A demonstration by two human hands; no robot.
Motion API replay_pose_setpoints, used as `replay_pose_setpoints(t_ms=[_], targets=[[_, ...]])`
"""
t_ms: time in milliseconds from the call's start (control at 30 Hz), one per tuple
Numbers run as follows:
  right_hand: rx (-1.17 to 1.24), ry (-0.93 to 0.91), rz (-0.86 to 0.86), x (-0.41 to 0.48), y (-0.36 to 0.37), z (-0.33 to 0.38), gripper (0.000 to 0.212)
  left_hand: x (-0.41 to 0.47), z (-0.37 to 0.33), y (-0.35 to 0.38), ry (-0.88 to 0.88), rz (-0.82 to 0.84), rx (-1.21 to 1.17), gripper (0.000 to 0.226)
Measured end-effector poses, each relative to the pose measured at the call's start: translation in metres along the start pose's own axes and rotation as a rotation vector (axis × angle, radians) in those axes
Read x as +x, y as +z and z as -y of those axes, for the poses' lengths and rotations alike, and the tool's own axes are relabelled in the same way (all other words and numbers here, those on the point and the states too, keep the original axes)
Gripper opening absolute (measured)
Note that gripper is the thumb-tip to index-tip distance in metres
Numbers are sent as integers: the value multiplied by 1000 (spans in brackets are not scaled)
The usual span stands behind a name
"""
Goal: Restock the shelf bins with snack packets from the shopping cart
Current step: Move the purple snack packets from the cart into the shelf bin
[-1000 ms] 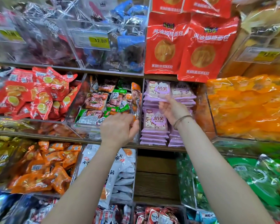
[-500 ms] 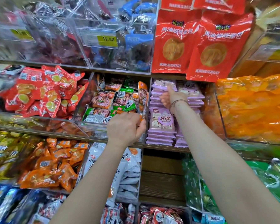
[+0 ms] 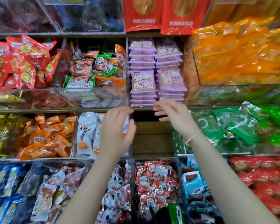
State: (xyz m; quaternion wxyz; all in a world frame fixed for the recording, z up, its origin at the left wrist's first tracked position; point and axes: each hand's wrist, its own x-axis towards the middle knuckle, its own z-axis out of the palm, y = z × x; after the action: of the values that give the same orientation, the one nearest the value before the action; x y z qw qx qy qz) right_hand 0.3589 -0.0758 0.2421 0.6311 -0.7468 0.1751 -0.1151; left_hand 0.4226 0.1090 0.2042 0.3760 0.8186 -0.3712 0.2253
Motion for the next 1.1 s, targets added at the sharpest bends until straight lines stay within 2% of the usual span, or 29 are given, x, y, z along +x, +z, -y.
replay_pose_setpoints(t_ms=[100, 200, 267, 400, 500, 633, 733, 867, 1100], targets=[[-122, 102, 22, -60, -9, -59, 18, -80, -12, 16, -240, 355, -51, 30], [-227, 240, 32, -112, -13, -124, 18, -153, -15, 34, -401, 687, 32, 19], [-202, 370, 13, -148, -13, -162, 17, -196, -19, 40, -488, 886, 89, 22], [-196, 579, 48, -218, -16, -223, 16, -259, -24, 42, -529, 1172, 110, 20], [-250, 695, 72, -270, -22, -263, 16, -291, -24, 40, -451, 1375, 138, 20], [-133, 996, -84, -345, -23, -306, 19, -325, -27, 32, -455, 1454, 110, 16], [-60, 1122, -248, -400, -28, -329, 25, -345, -31, 28, -455, 1488, 91, 28], [23, 1201, -411, -459, -38, -333, 25, -365, -37, 21, -439, 1568, 159, 22], [100, 1174, -627, -527, -94, -323, 31, -379, -95, 39, -446, 1639, 77, 22]])
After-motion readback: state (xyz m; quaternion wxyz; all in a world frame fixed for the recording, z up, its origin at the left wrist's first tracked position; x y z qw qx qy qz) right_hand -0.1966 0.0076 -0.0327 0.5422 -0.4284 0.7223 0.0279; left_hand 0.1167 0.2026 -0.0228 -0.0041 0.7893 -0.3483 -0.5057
